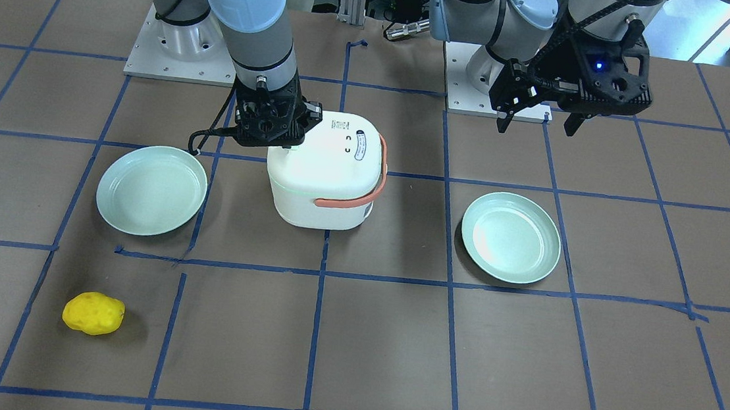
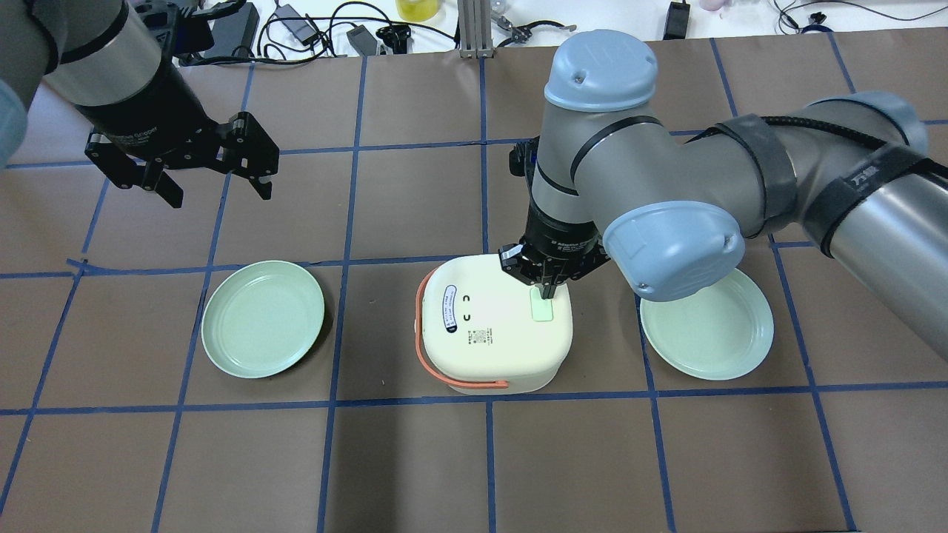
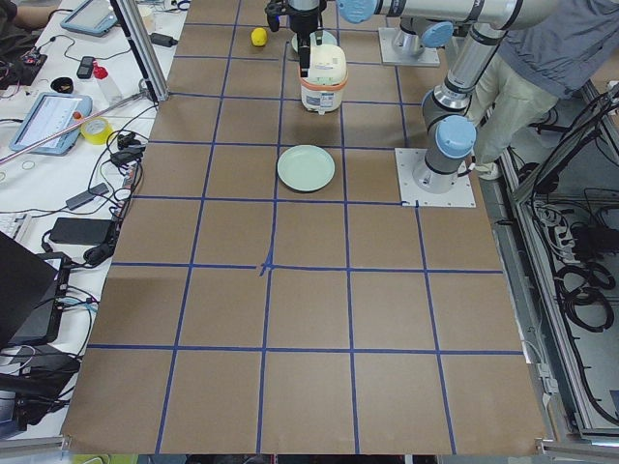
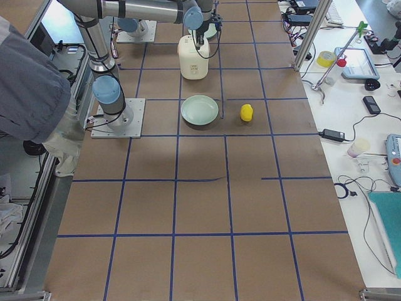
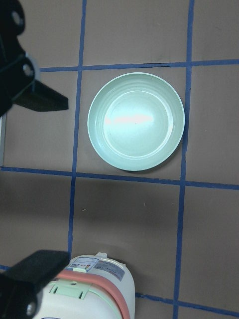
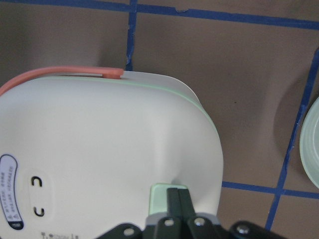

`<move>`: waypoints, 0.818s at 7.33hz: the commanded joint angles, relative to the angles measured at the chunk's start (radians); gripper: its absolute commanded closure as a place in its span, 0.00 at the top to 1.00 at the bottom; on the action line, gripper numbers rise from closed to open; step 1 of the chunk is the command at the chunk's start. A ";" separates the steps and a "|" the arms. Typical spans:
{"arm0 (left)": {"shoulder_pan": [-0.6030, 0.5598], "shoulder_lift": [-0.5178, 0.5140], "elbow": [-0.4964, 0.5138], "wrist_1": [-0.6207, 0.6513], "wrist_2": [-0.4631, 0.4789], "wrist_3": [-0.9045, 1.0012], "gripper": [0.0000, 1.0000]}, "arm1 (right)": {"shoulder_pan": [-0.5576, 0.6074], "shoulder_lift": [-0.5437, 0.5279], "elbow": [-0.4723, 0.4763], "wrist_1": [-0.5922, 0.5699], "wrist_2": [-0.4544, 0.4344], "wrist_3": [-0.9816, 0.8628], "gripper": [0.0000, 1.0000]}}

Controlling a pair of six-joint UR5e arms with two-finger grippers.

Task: Press rice cooker button
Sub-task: 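Press the lid button down with the closed right gripper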

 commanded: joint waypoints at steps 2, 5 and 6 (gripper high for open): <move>0.000 0.000 0.000 0.000 0.000 -0.001 1.00 | 0.002 0.003 0.012 0.002 0.003 0.000 0.04; 0.000 0.000 0.000 0.000 0.000 0.000 1.00 | 0.005 0.002 -0.003 -0.003 -0.002 0.000 0.10; 0.000 0.000 0.000 0.000 0.000 0.000 1.00 | 0.002 -0.004 -0.032 -0.006 -0.035 0.006 0.66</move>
